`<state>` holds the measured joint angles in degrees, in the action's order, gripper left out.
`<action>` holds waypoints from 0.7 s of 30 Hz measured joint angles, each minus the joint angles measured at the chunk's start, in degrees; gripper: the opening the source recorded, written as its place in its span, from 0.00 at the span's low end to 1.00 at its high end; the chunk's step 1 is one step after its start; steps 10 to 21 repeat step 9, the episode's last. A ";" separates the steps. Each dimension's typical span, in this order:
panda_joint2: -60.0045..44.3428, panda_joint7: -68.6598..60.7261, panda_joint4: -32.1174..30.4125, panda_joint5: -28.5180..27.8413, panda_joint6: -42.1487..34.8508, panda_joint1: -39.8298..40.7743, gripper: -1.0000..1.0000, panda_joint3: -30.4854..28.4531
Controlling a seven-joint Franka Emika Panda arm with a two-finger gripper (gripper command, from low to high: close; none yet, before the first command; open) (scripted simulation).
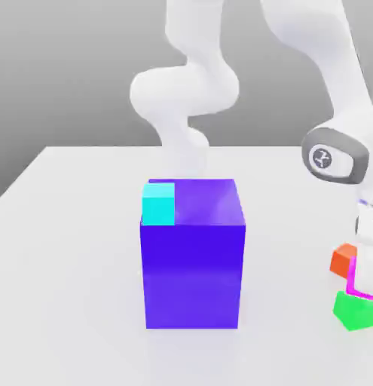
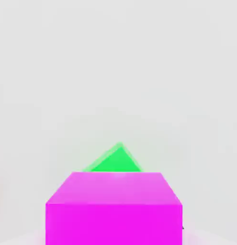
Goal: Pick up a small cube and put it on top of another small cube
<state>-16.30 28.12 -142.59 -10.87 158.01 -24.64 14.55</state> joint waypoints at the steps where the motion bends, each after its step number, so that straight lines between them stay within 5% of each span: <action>1: 0.00 0.00 0.00 0.00 0.00 0.00 1.00 0.00; 21: 5.47 -2.96 -0.38 4.04 -4.78 0.97 1.00 1.76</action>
